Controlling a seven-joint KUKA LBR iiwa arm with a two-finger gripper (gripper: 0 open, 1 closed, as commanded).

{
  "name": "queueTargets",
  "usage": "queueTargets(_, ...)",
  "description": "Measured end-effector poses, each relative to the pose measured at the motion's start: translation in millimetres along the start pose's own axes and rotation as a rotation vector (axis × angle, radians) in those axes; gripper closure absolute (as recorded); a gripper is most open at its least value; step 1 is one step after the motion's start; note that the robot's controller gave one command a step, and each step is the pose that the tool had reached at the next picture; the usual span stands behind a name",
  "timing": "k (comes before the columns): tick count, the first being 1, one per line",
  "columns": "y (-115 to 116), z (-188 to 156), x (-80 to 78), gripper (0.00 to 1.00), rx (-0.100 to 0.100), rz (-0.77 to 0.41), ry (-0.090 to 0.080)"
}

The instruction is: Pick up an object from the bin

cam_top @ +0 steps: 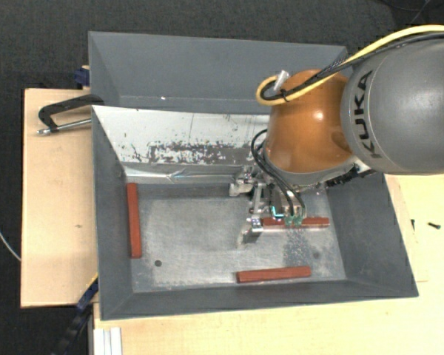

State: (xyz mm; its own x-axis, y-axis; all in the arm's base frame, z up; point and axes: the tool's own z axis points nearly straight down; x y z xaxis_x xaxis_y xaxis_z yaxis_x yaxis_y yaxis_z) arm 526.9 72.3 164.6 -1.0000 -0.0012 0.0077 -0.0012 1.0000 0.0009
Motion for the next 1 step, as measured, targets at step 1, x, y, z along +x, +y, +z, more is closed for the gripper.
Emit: queueTargets(1, -0.4, -3.8, -1.3, 0.0, 0.0, 0.001, -0.007)
